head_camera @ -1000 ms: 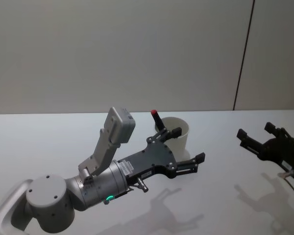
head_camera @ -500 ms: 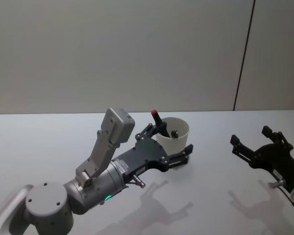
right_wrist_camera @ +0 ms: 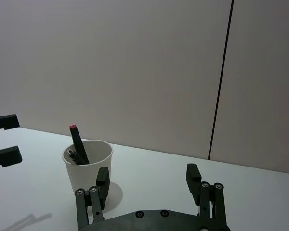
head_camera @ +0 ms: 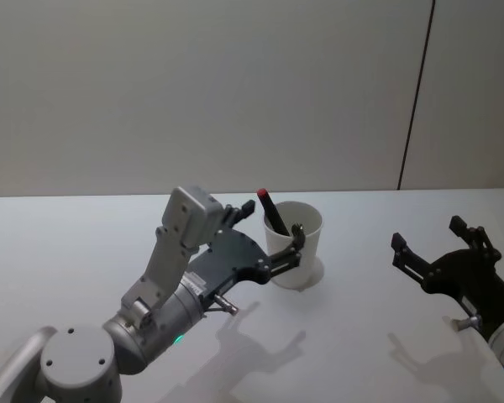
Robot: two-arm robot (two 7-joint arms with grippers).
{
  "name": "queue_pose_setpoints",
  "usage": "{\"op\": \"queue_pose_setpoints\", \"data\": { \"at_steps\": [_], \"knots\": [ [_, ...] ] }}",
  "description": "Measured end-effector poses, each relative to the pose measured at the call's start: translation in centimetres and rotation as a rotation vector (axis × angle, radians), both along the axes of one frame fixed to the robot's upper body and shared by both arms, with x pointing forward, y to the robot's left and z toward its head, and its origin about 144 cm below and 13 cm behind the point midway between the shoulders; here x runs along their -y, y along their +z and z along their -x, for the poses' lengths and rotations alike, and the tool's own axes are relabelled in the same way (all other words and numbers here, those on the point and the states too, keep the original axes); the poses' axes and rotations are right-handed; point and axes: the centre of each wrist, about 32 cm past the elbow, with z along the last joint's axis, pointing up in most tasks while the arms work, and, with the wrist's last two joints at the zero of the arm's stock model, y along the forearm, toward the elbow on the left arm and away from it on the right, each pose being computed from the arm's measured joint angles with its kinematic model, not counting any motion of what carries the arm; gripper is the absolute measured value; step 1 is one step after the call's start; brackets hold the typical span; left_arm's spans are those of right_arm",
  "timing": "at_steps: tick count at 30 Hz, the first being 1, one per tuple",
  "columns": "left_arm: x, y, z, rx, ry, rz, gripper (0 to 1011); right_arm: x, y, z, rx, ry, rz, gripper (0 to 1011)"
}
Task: Place the pen into the pen holder.
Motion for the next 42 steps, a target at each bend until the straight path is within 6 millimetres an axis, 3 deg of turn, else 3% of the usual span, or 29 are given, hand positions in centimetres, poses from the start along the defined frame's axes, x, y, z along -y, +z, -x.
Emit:
{"op": "queue_pose_setpoints", "data": {
  "at_steps": [21, 42],
  "knots": [
    [0.3, 0.0, 1.8, 0.064, 0.229, -0.021, 1002, -0.1, 0.0, 0.0, 0.001, 0.0, 0.001, 1002],
    [0.4, 0.0, 2.0, 0.072, 0.252, -0.022, 1000, -0.1, 0.0, 0.0, 0.001, 0.0, 0.001, 1002]
  ]
}}
